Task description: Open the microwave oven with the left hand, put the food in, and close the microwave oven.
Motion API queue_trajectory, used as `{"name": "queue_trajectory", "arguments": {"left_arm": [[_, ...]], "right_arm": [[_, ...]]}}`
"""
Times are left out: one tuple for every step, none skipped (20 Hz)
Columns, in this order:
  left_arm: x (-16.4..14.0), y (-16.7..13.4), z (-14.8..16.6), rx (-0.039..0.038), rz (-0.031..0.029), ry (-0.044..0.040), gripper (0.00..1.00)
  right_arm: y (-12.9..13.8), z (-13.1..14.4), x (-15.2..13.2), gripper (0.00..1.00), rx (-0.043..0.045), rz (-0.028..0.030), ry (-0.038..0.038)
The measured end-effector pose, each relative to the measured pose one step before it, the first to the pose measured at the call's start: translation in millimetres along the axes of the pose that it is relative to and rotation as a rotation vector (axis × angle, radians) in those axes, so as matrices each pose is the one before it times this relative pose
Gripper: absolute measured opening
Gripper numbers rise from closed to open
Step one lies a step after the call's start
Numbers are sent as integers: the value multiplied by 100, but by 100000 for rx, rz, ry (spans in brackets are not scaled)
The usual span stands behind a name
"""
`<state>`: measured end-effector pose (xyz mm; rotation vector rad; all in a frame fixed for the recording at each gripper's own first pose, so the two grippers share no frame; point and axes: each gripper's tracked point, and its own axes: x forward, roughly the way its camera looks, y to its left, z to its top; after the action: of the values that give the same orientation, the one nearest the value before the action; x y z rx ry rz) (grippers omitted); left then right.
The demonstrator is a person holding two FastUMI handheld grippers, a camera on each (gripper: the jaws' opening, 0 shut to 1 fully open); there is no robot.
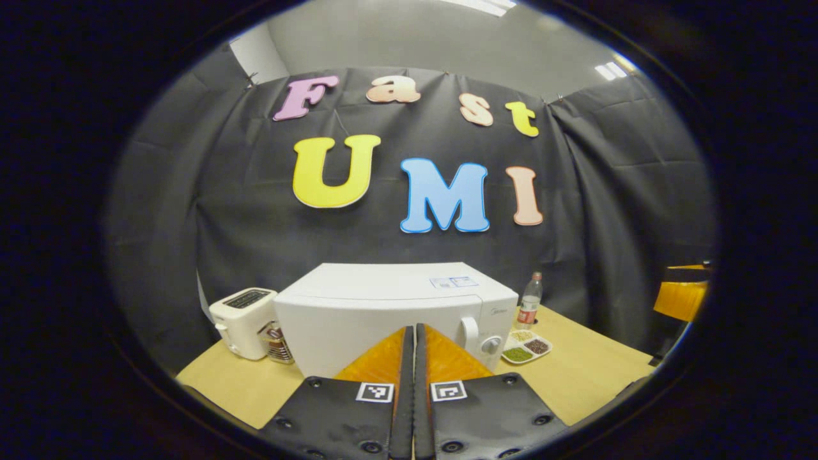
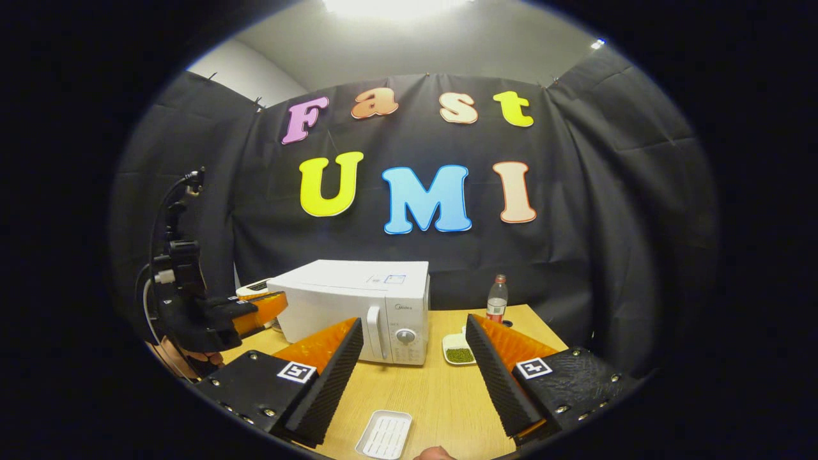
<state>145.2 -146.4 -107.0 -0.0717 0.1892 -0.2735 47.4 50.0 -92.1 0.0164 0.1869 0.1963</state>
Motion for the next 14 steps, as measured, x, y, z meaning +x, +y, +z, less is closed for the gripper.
{"name": "queue_trajectory", "arguments": {"left_arm": [[-1467, 162, 413, -218, 1650, -685, 7], [-1450, 151, 467, -265, 1378, -649, 7], [-1422, 280, 616, -207, 1379, -999, 7], [-1451, 255, 581, -99, 1458, -842, 7], [-1480, 322, 407, 150, 1133, -837, 7], [-1226, 267, 465, 400, 726, -718, 7], [-1185, 340, 282, 726, 972, -550, 7], [-1078, 458, 377, 699, 917, -630, 7], [-884, 423, 295, 838, 672, -436, 7], [-913, 458, 290, 725, 372, -660, 7], [-918, 461, 244, 833, 605, -528, 7], [-744, 492, 174, 781, 345, -319, 10], [-569, 403, 242, 598, -44, -286, 7], [-668, 341, 215, 364, -13, 79, 7]], "right_arm": [[-300, 215, -676, 98, -164, 272, -727], [-211, 234, -538, 98, 200, 432, -904], [-263, 242, -413, 98, 177, 373, -871], [-209, 276, -342, 98, -55, 364, -704], [-219, 344, -495, 98, -203, -123, -760], [-252, 220, -418, 98, -42, -435, -595], [49, 370, -429, 98, 483, 5, -859], [145, 370, -331, 98, 473, 151, -957], [81, 361, -372, 98, 207, -140, -762], [148, 114, -42, 98, 17, 34, -339], [284, 207, -262, 98, -64, 214, -302], [313, 242, -204, 98, -287, 101, -535], [234, 276, -107, 98, -393, -288, -626], [173, 18, 167, 98, -174, -383, -419]]}}
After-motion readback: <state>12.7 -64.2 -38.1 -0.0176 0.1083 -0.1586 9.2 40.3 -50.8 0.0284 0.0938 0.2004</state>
